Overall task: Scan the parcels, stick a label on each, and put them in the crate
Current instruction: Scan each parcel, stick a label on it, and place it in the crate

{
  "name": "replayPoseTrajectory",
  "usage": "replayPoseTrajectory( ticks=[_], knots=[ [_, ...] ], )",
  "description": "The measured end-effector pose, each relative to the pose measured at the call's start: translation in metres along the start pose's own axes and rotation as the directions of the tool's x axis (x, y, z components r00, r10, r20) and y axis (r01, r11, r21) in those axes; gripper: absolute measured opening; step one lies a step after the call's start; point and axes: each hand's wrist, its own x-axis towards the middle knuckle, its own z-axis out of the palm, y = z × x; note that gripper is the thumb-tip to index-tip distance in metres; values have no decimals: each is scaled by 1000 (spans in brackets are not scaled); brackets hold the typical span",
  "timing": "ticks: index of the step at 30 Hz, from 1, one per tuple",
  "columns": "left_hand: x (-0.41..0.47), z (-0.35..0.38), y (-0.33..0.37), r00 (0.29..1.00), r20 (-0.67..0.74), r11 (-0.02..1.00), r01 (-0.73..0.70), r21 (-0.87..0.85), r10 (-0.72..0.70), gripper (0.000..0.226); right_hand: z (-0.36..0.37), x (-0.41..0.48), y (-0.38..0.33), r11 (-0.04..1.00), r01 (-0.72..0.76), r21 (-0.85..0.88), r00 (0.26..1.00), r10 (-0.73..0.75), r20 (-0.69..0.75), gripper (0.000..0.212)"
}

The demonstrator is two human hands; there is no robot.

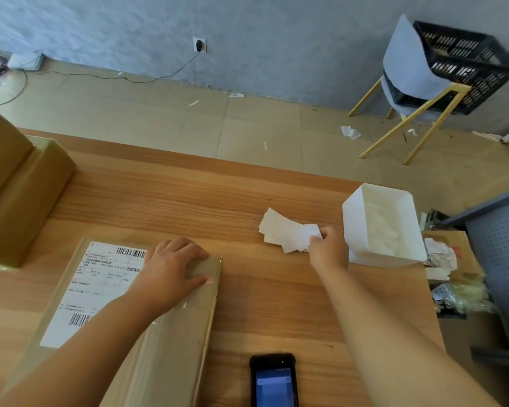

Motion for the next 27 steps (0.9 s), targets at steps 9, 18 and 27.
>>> replayPoseTrajectory(
  ticks=[9,18,27],
  knots=[
    [-23,-12,12,996,-67,988,-66,-140,57,34,-15,-59,-22,675,-155,721,984,43,171,10],
    [-64,-51,2,980,121,731,198,-653,-158,8,-7,-173,-60,642,-59,765,940,-223,260,13],
    [-98,-76,-44,978,146,572,207,-794,-150,21,24,-246,-86,637,-88,766,911,-260,321,10]
  ],
)
